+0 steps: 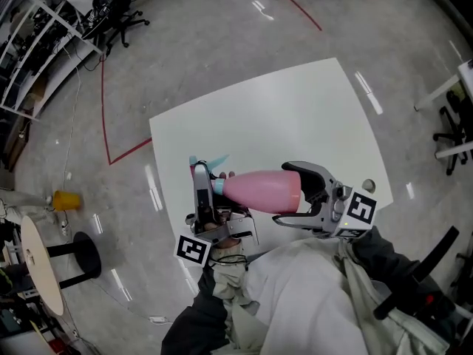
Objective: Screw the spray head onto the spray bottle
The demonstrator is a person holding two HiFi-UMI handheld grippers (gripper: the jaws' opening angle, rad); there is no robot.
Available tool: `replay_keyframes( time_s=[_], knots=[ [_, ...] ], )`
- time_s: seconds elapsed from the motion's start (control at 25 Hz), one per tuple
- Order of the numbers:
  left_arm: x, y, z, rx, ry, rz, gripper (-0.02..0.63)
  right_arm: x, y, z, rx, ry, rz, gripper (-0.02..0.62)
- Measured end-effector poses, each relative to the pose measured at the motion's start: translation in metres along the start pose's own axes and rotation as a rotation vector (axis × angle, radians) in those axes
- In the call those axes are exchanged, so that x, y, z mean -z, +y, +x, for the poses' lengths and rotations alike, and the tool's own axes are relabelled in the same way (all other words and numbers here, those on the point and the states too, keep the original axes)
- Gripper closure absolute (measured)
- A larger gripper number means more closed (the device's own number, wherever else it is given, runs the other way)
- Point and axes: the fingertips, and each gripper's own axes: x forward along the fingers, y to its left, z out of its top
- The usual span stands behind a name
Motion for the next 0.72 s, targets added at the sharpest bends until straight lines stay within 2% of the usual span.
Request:
replay_keyframes(
  time_s=[0.08,0.16,0.24,0.28,0.32,0.36,0.4,0.52,0.56,0.6,0.64,0.68,0.72],
  knots=[
    [0.007,-0.012,-0.001,0.062,0.067,0.11,0.528,0.012,-0.013,-0.007,-0.026,0.012,0.293,0.189],
    [0.013,-0.025,-0.002,0.122,0.116,0.217,0.528,0.022,-0.025,-0.012,-0.057,-0.031,0.66,0.189],
    [0.015,-0.031,-0.001,0.146,0.141,0.281,0.528,0.031,-0.034,-0.011,-0.093,-0.106,1.04,0.188],
    [0.015,-0.028,-0.001,0.131,0.141,0.288,0.528,0.033,-0.035,-0.008,-0.096,-0.141,1.167,0.189],
    [0.013,-0.022,-0.001,0.099,0.13,0.269,0.528,0.033,-0.035,-0.006,-0.084,-0.157,1.203,0.189],
    [0.011,-0.015,-0.001,0.057,0.11,0.229,0.528,0.034,-0.034,-0.006,-0.062,-0.144,1.134,0.189],
    [0.009,-0.007,-0.002,0.015,0.088,0.177,0.529,0.033,-0.031,-0.007,-0.041,-0.104,0.982,0.189],
    [0.005,0.009,-0.006,-0.067,0.047,0.056,0.531,0.023,-0.01,-0.006,-0.042,0.034,0.388,0.189],
    [0.005,0.01,-0.006,-0.079,0.047,0.041,0.531,0.021,-0.005,-0.006,-0.052,0.062,0.248,0.189],
    [0.006,0.011,-0.005,-0.085,0.051,0.036,0.531,0.02,-0.002,-0.006,-0.058,0.079,0.163,0.189],
    [0.006,0.011,-0.005,-0.085,0.054,0.037,0.531,0.021,-0.001,-0.007,-0.061,0.088,0.128,0.189],
    [0.006,0.009,-0.004,-0.073,0.055,0.043,0.531,0.021,-0.001,-0.007,-0.061,0.091,0.135,0.189],
    [0.006,0.005,-0.004,-0.044,0.054,0.051,0.531,0.021,-0.003,-0.007,-0.062,0.084,0.187,0.189]
  ],
)
